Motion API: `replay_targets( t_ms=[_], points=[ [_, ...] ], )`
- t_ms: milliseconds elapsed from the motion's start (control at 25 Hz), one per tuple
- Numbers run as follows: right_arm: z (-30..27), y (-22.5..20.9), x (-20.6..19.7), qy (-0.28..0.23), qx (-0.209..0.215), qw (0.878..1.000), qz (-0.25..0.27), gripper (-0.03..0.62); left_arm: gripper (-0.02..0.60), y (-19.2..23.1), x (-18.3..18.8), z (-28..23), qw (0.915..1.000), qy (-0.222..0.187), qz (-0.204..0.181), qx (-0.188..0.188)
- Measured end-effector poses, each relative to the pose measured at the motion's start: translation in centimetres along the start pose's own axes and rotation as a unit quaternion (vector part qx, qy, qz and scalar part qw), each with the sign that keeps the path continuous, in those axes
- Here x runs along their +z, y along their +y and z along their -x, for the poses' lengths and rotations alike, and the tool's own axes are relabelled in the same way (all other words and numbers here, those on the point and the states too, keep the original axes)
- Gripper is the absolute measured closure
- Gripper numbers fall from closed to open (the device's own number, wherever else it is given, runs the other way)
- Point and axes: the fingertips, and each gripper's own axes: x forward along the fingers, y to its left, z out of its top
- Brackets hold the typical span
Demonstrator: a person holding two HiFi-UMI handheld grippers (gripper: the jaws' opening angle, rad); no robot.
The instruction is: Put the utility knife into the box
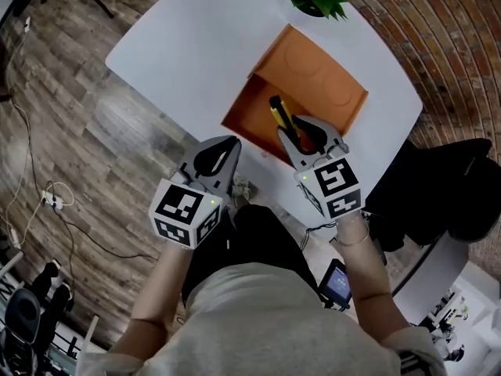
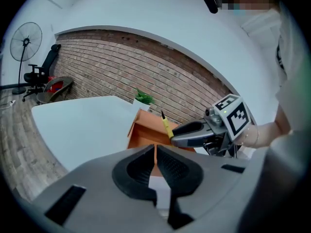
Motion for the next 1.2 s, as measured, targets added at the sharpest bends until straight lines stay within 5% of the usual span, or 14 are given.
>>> replay_targets(
  t_ms=[200,720,1200],
  points=[
    [-2.2,1.2,-2.5,0.086,0.024,0.996,0.015,0.479,0.566,1.2,-0.5,0.1,0.9999,0.001,0.011,0.004],
    [-4.7,0.9,-6.4,0.201,0.013,0.979,0.015,0.477,0.565,2.2,-1.6,0.2,0.9991,0.000,0.042,0.000],
    [-3.8,0.9,-4.2,0.145,0.009,0.989,-0.010,0.419,0.565,1.8,-0.6,0.6,0.9994,-0.007,0.035,-0.001]
  ],
)
